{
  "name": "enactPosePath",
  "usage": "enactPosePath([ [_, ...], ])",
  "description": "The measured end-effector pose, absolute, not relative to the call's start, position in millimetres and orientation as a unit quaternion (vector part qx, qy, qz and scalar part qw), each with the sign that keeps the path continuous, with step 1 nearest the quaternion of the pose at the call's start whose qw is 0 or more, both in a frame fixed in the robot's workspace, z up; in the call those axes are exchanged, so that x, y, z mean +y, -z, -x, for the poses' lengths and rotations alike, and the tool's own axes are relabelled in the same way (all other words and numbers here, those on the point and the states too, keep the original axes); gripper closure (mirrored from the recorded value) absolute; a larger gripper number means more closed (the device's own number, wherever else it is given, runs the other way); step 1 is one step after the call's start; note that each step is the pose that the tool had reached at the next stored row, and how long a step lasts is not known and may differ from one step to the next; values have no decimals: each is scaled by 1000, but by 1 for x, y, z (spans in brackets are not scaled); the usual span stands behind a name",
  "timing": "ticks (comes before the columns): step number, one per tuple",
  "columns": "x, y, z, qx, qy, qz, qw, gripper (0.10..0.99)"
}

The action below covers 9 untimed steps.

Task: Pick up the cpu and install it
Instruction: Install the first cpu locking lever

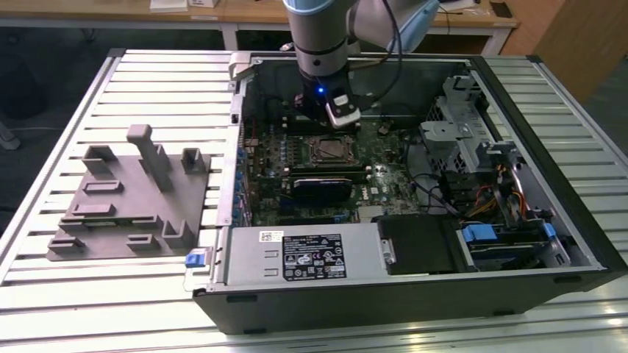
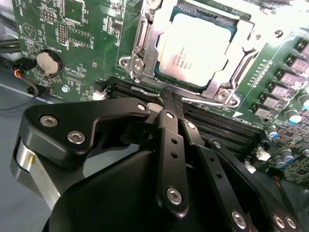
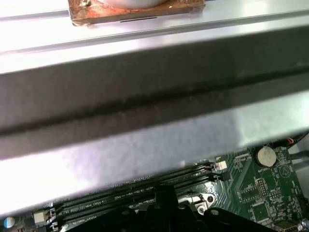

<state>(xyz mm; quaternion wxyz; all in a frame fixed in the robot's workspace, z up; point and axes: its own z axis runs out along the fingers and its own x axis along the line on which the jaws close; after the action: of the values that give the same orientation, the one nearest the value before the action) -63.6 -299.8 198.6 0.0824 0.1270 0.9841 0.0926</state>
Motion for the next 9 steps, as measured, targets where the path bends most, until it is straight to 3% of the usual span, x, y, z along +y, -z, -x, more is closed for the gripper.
enactPosePath([
  [9,-298,-196,64,983,-91,-134,84,980],
])
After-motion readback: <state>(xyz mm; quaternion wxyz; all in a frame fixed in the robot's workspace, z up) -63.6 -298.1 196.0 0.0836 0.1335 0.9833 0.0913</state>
